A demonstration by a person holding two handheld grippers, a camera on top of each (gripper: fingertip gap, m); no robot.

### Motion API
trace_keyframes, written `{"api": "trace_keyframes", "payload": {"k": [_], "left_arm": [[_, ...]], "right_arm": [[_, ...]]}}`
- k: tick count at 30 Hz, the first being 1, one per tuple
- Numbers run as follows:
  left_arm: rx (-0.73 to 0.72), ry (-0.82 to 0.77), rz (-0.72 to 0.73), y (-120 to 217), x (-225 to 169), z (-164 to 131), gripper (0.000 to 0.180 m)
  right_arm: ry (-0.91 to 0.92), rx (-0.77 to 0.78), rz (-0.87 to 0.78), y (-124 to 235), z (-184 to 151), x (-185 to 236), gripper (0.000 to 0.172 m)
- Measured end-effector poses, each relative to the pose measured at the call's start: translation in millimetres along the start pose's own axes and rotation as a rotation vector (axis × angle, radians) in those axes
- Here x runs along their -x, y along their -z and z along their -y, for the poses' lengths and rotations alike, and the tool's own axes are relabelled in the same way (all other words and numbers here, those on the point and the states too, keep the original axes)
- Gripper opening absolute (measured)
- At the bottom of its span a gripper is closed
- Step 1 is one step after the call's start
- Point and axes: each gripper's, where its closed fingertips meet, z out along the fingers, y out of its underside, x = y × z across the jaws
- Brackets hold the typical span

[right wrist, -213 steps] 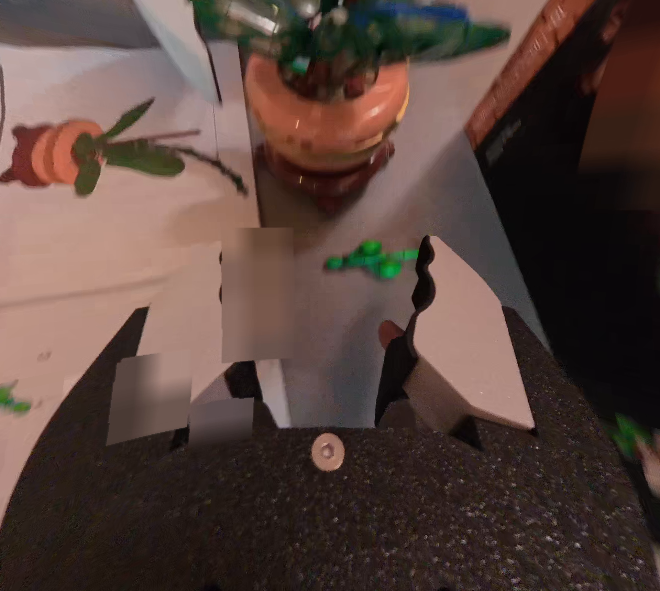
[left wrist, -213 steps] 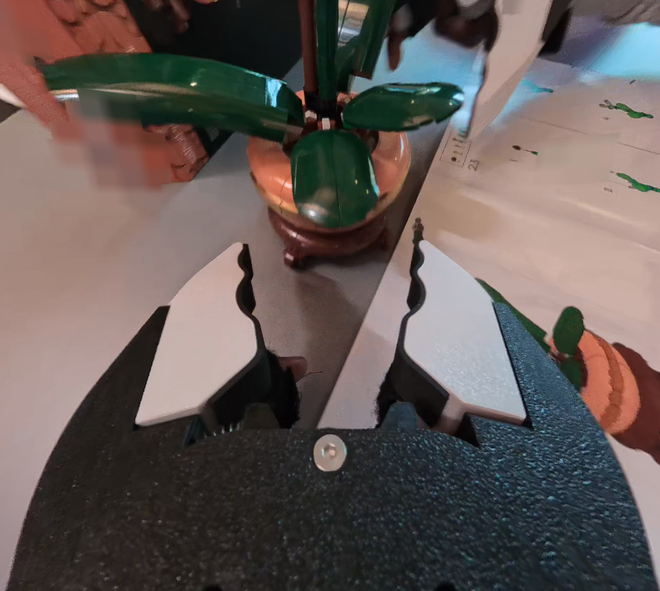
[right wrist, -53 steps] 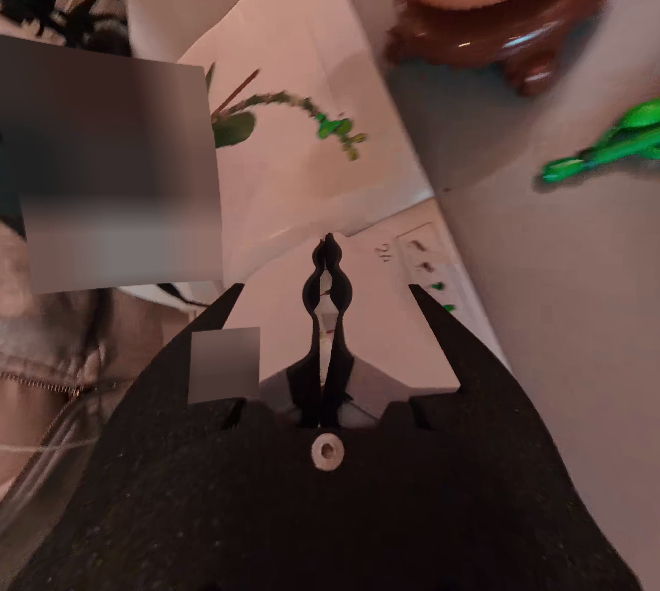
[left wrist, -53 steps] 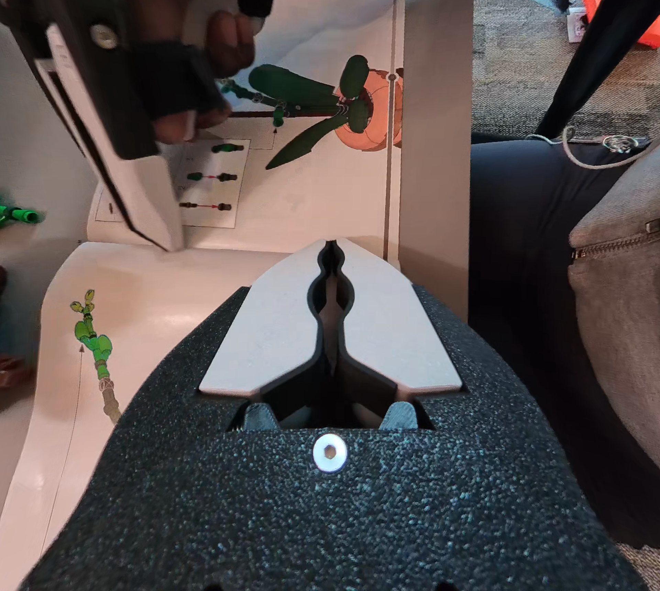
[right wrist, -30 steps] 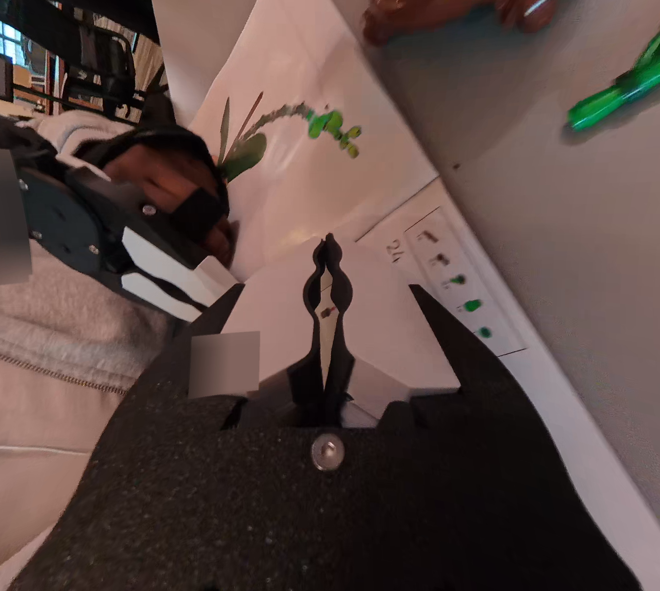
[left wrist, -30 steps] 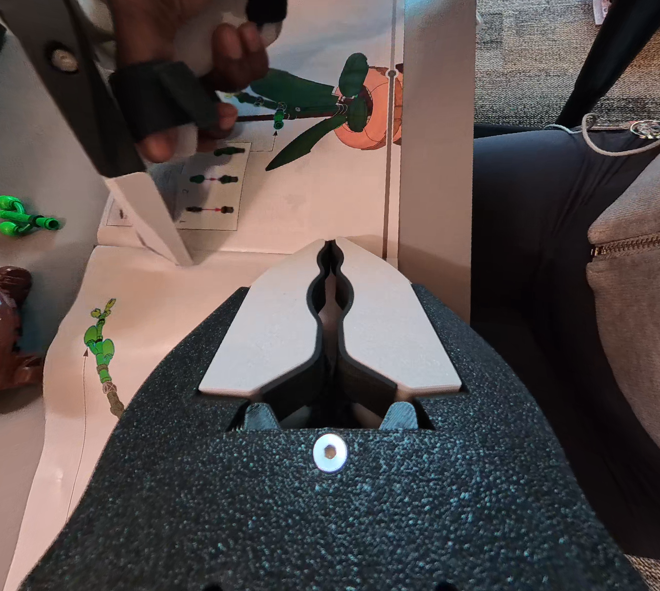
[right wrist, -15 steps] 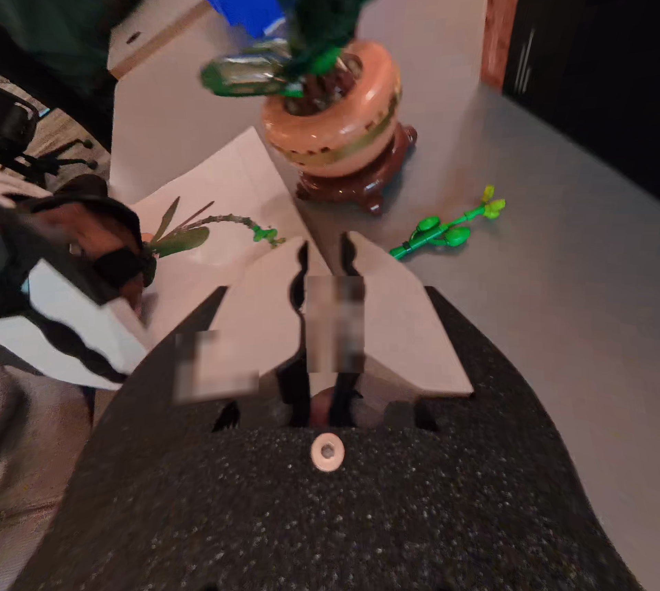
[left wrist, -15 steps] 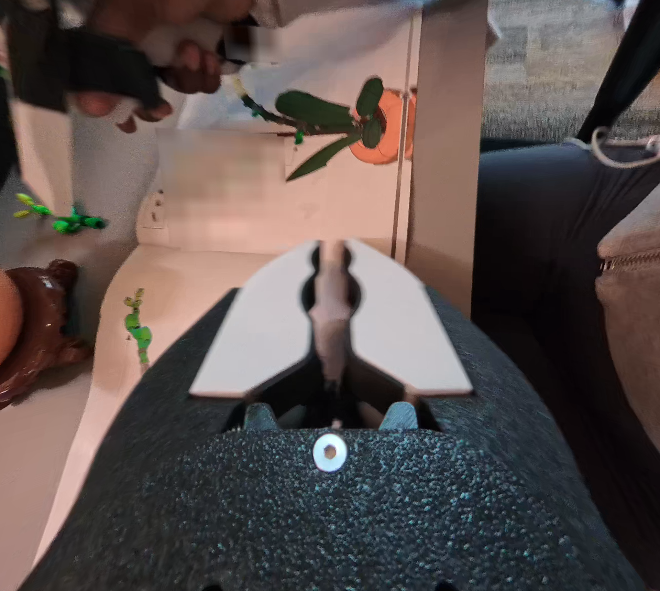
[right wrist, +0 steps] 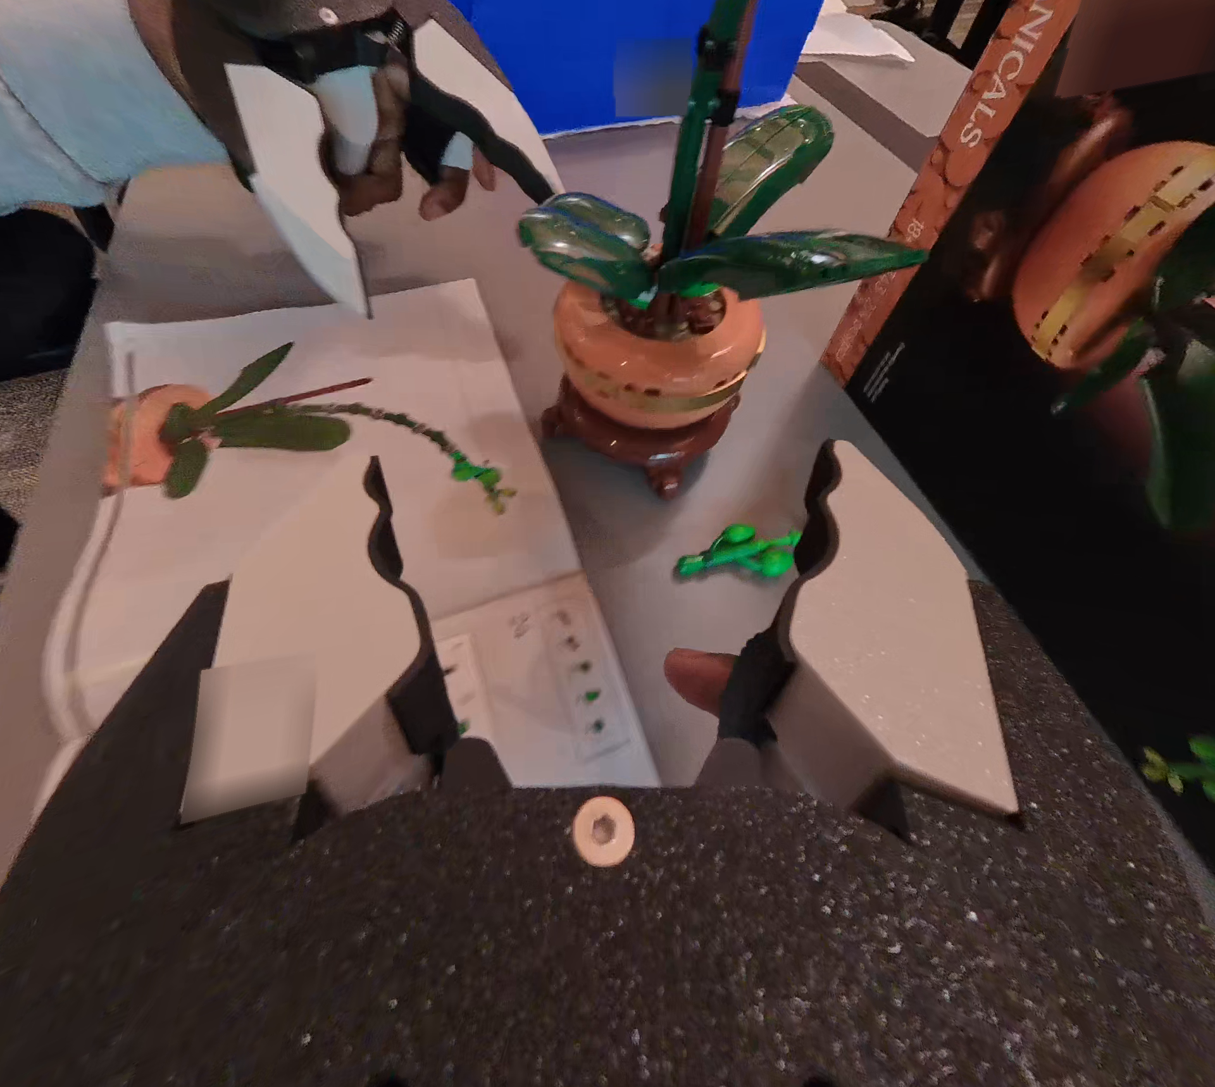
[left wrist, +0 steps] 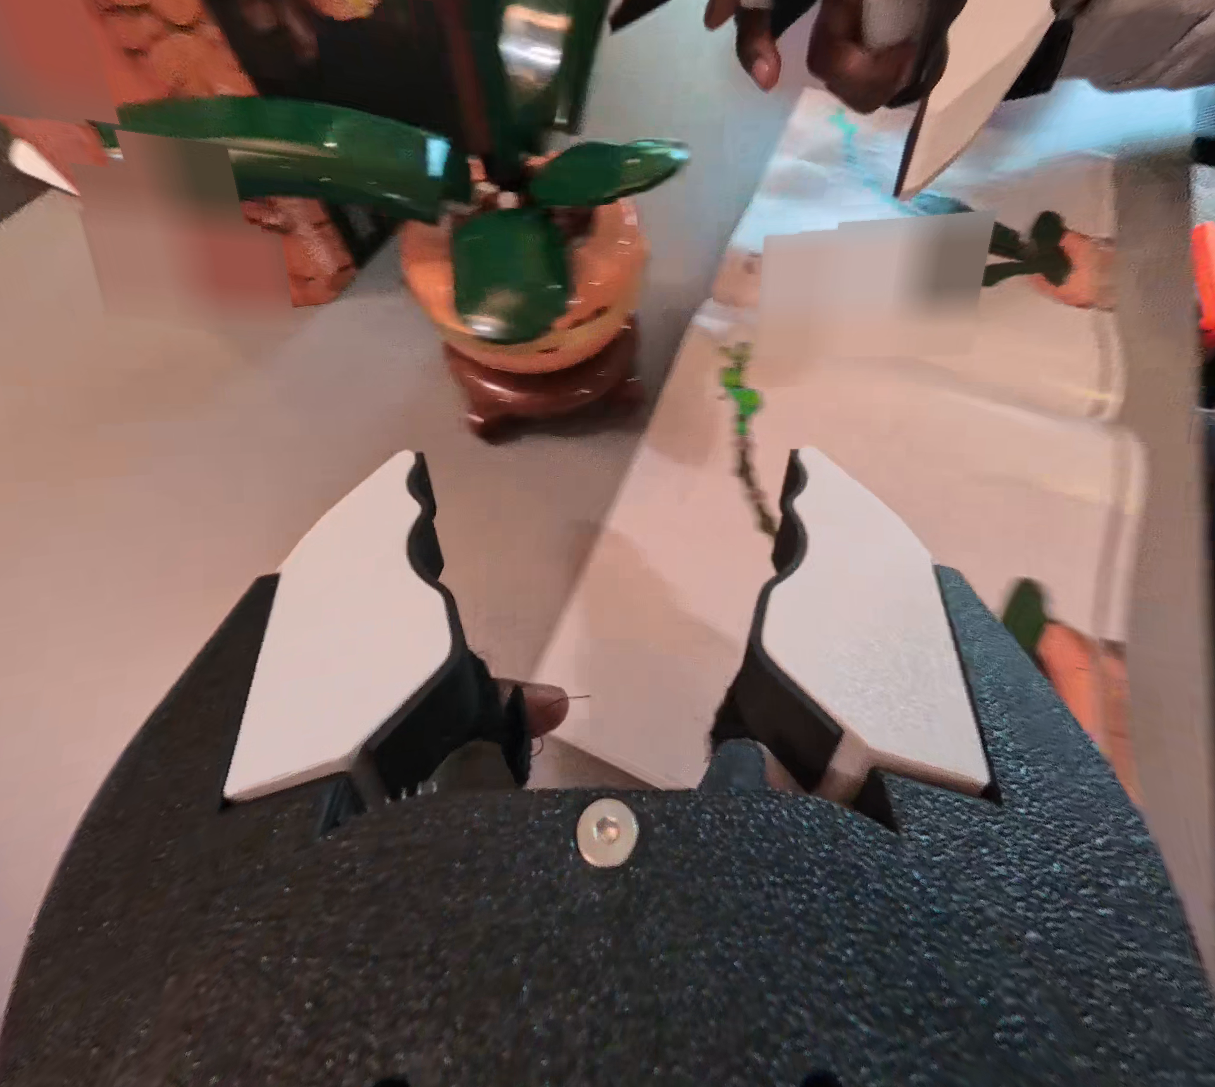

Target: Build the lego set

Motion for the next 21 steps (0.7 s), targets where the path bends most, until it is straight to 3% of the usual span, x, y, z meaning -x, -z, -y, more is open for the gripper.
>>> {"api": "trace_keyframes", "payload": {"k": [4,9,12,14,21], "left_arm": [[-0.02,-0.049,-0.055,-20.2,29.7,-4.6,0.088],[0.003,-0.138,-0.143,-43.9,27.7,3.8,0.085],[0.025,-0.184,-0.166,-56.6,26.1,5.0,0.074],[0.01,-0.195,-0.12,-59.8,35.4,7.0,0.06],[-0.028,-0.191,-0.098,-52.1,23.8,30.6,0.059]], "right_arm": [[-0.021,0.002,0.04,-36.4,-2.9,-20.0,0.101],[0.028,0.068,0.09,-66.1,-6.0,-18.7,0.1],[0.061,0.092,0.07,-76.6,-7.1,-21.5,0.086],[0.084,0.078,0.059,-78.3,-6.0,-24.8,0.083],[0.132,0.023,0.05,-56.9,19.5,-20.4,0.083]]}}
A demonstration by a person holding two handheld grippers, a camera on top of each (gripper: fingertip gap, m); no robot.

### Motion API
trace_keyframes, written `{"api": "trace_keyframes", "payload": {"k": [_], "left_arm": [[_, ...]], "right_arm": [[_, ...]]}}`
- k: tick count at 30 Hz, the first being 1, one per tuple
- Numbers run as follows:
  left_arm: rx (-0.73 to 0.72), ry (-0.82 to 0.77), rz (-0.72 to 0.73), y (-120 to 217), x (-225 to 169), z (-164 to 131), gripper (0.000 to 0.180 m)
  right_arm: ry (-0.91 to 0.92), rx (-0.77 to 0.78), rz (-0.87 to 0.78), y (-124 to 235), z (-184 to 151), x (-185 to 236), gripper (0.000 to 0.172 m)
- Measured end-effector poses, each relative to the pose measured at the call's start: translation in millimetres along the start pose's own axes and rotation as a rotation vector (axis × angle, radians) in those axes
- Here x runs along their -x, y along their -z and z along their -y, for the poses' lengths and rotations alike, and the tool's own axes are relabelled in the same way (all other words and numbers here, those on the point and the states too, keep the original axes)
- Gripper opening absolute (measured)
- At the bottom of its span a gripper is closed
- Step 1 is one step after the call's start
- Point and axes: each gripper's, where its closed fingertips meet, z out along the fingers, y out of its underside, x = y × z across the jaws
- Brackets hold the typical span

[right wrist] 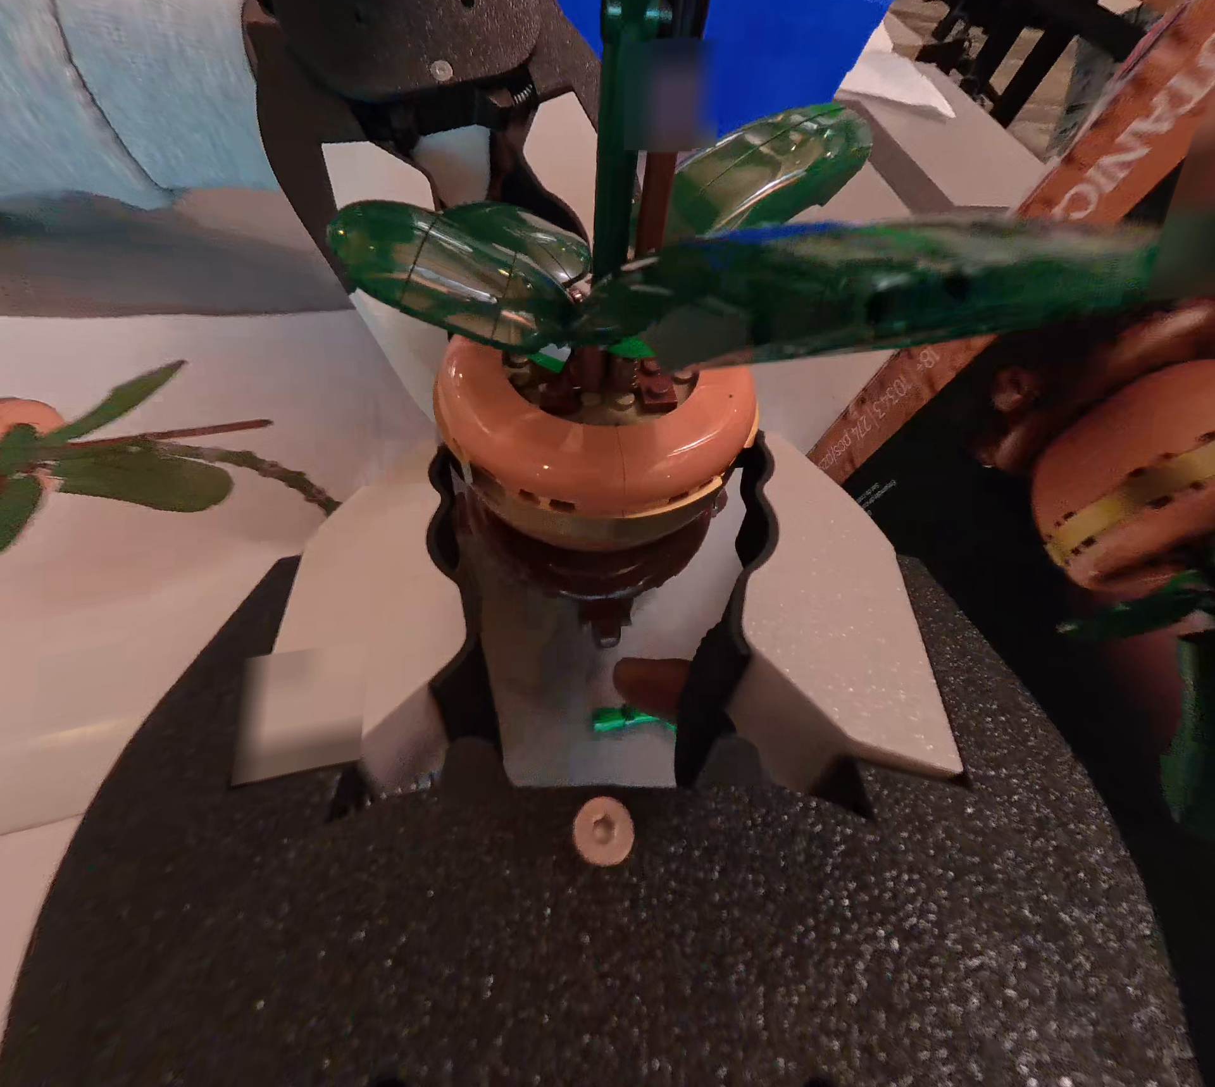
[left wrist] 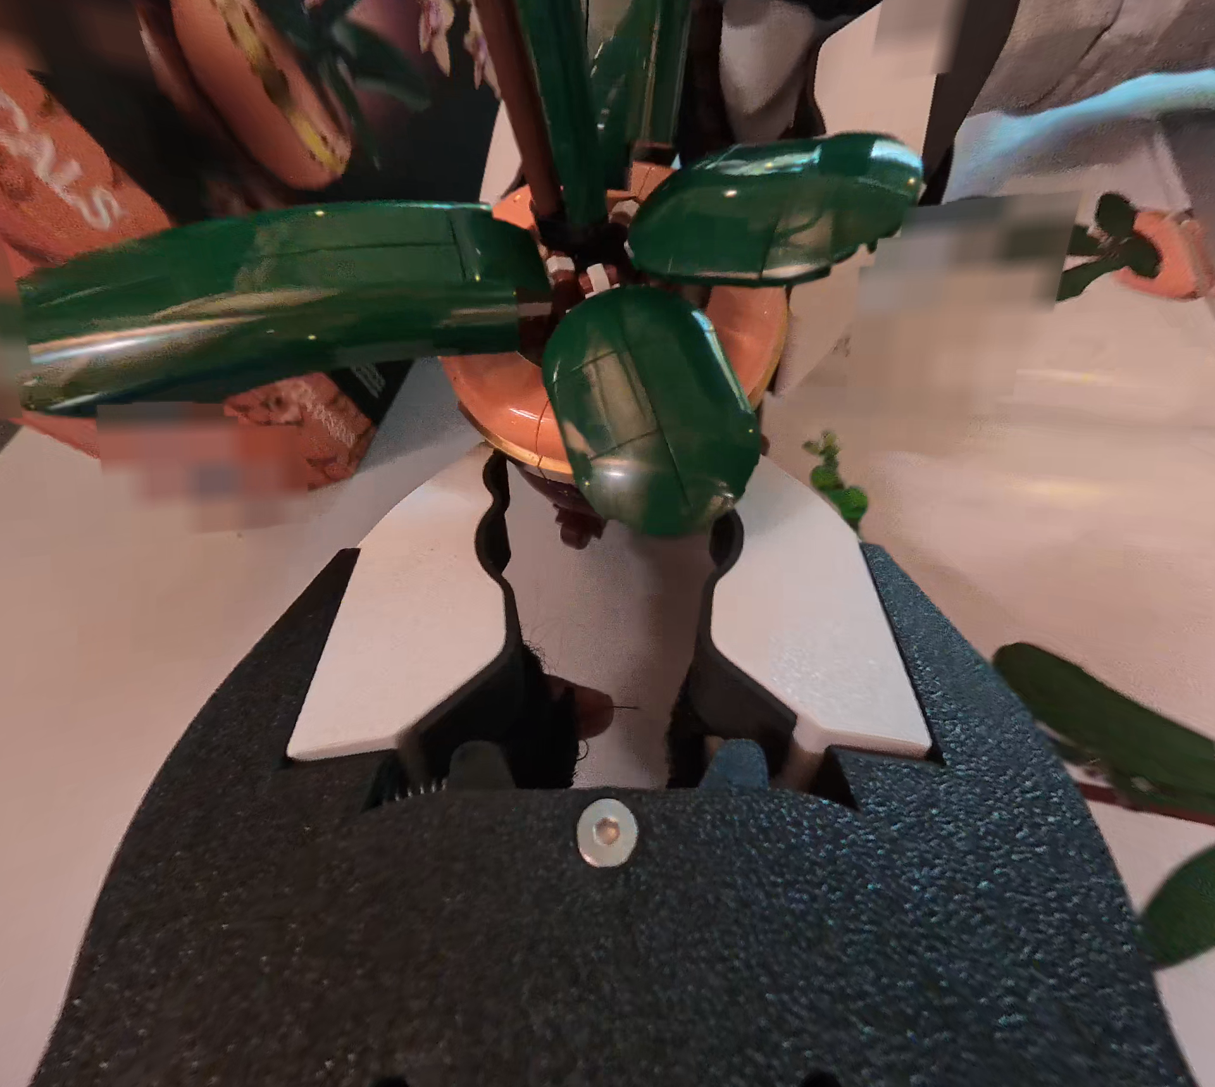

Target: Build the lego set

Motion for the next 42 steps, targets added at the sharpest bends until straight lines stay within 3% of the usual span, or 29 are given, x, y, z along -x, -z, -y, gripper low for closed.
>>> {"api": "trace_keyframes", "payload": {"k": [5,9,13,19,26,42], "left_arm": [[0.043,-0.065,0.016,3.2,-24.4,37.1,0.059],[0.064,-0.027,-0.005,-8.1,-61.7,53.8,0.059],[0.101,0.03,0.047,-18.8,-107.9,52.2,0.059],[0.148,0.129,0.241,-21.3,-157.3,38.7,0.059],[0.064,0.182,0.433,-15.6,-163.3,37.8,0.059],[0.078,0.176,0.299,-23.0,-157.6,10.5,0.059]], "right_arm": [[-0.02,-0.023,-0.009,39.8,9.3,14.8,0.084],[-0.062,-0.033,0.013,73.4,2.0,38.8,0.084],[-0.054,-0.039,0.094,97.4,-15.7,75.8,0.083],[-0.012,-0.058,0.302,104.6,-39.0,119.6,0.084],[0.045,-0.079,0.483,98.3,-38.6,125.8,0.085],[0.05,-0.048,0.329,81.3,-51.7,122.8,0.084]]}}
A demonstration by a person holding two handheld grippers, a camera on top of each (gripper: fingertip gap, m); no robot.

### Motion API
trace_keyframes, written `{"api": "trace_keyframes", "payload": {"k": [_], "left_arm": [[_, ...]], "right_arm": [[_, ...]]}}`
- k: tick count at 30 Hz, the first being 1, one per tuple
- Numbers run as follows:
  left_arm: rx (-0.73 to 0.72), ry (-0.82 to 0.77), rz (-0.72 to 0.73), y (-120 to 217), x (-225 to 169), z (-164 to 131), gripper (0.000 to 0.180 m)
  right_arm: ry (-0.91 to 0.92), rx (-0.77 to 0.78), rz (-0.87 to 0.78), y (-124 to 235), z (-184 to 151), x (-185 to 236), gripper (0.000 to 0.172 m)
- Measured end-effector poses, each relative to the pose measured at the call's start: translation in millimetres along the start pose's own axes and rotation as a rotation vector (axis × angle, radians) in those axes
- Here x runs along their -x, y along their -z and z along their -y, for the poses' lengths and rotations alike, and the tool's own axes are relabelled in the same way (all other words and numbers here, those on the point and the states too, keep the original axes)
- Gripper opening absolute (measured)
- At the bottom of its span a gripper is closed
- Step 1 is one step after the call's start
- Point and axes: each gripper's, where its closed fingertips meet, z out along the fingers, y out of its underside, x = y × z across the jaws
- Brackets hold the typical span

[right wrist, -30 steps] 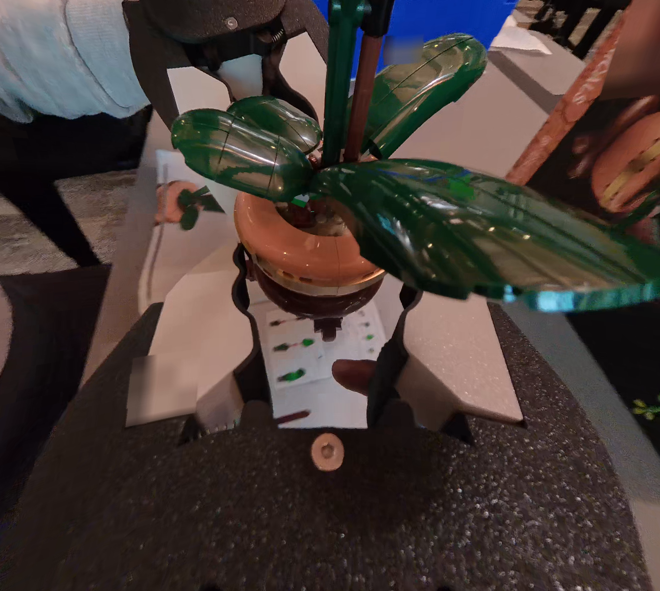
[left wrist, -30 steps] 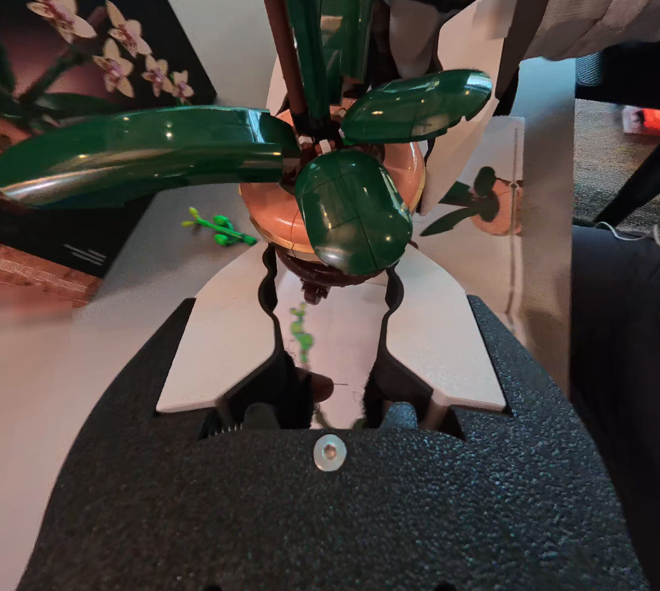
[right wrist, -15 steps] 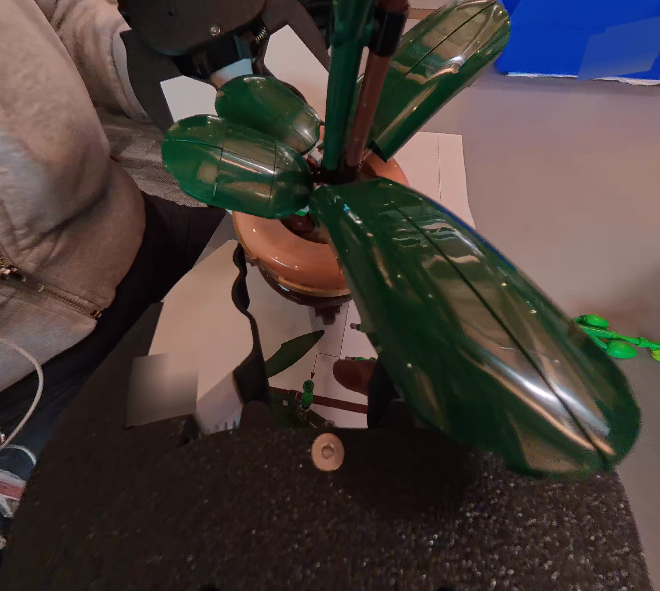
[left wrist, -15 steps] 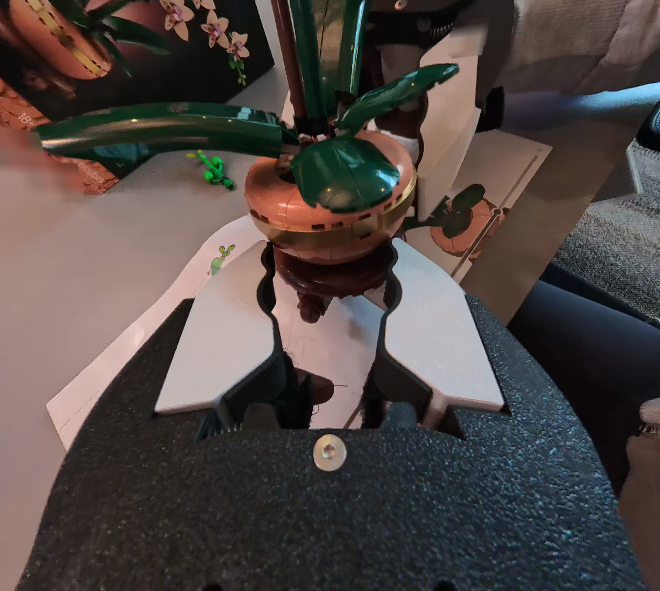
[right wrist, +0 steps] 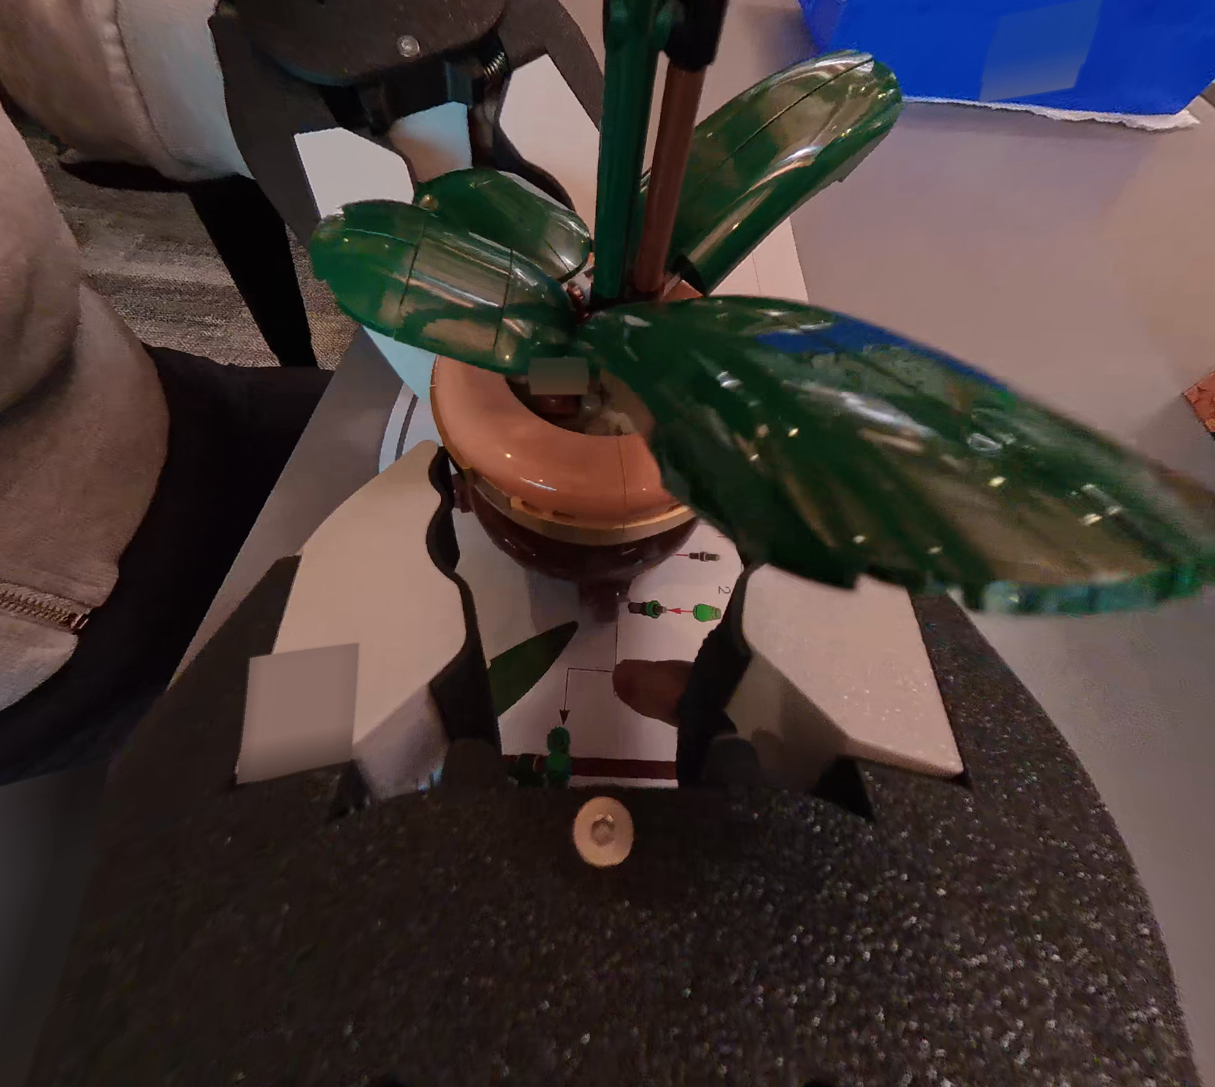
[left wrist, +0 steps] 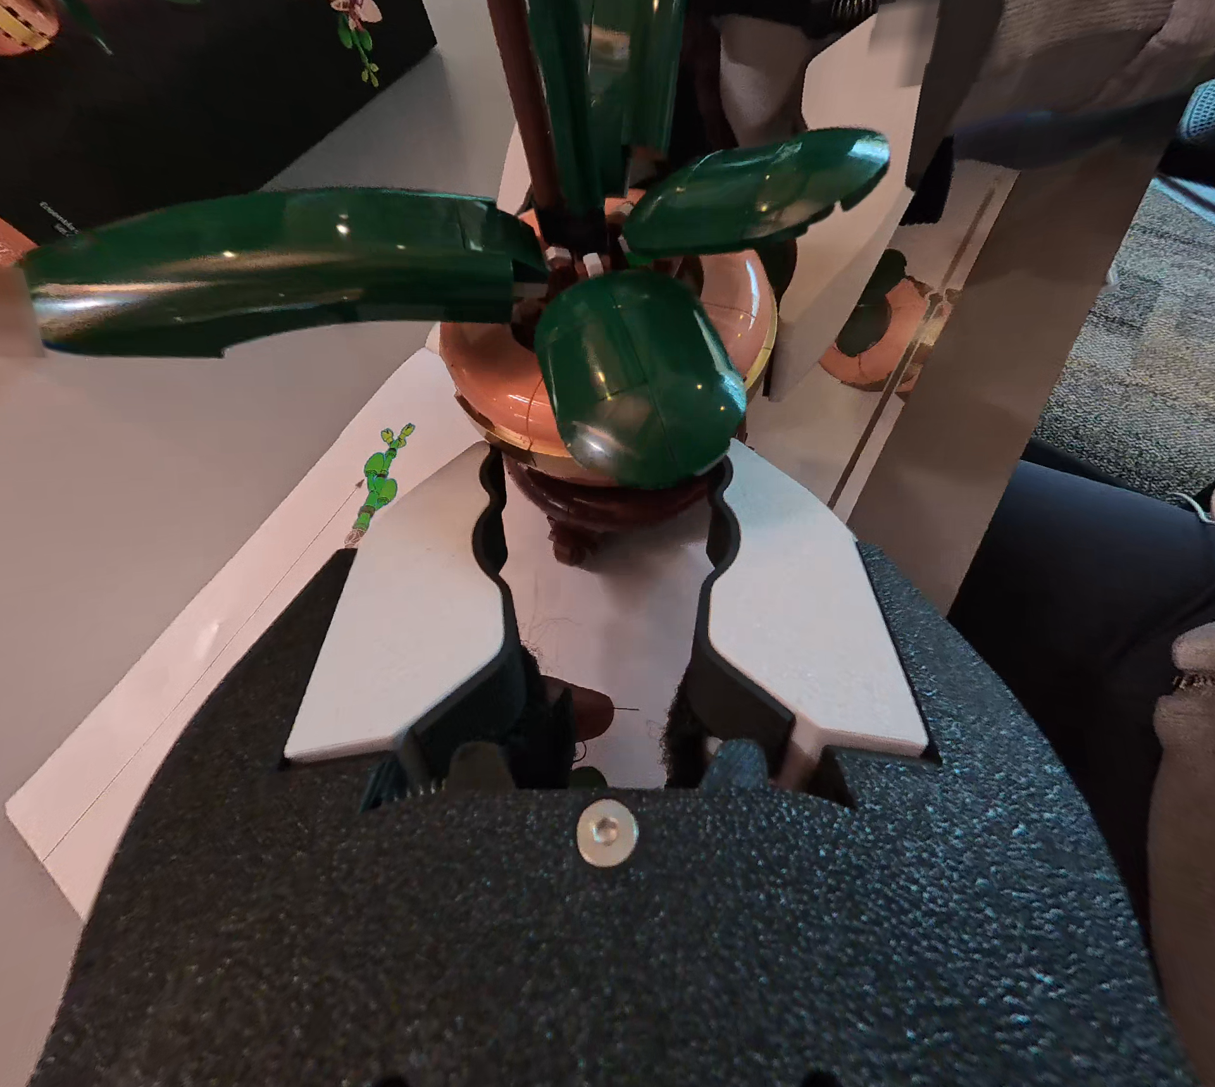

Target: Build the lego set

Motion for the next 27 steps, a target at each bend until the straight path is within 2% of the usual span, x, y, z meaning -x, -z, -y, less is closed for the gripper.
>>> {"api": "trace_keyframes", "payload": {"k": [3,6,8,12,14,16,20,24,27], "left_arm": [[0.025,-0.016,-0.029,-0.2,-3.5,-4.6,0.069],[0.039,-0.021,-0.047,6.0,-3.2,-11.9,0.076],[0.005,0.006,-0.047,17.2,1.5,-11.4,0.074],[-0.101,0.119,-0.027,44.6,19.7,-7.7,0.069],[-0.145,0.175,-0.008,53.7,29.2,-7.3,0.064],[-0.182,0.222,-0.004,58.2,34.1,-5.7,0.06],[-0.194,0.24,-0.027,59.0,35.1,-7.3,0.057],[-0.203,0.247,-0.007,60.1,40.9,-10.2,0.053],[-0.253,0.269,-0.01,61.8,43.7,-5.2,0.051]], "right_arm": [[0.007,-0.007,0.012,3.4,-0.7,2.4,0.087],[-0.044,-0.064,0.02,23.1,1.1,-0.9,0.093],[-0.092,-0.082,-0.024,43.9,-6.1,-14.9,0.088],[-0.24,-0.149,-0.205,89.4,-23.1,-66.2,0.063],[-0.317,-0.126,-0.284,100.9,-33.1,-88.5,0.057],[-0.332,-0.101,-0.317,101.9,-35.5,-99.0,0.05],[-0.195,-0.034,-0.28,85.6,-28.5,-103.6,0.045],[-0.119,0.014,-0.158,63.3,-23.4,-109.7,0.031],[-0.001,0.113,-0.074,49.0,-23.4,-117.8,0.031]]}}
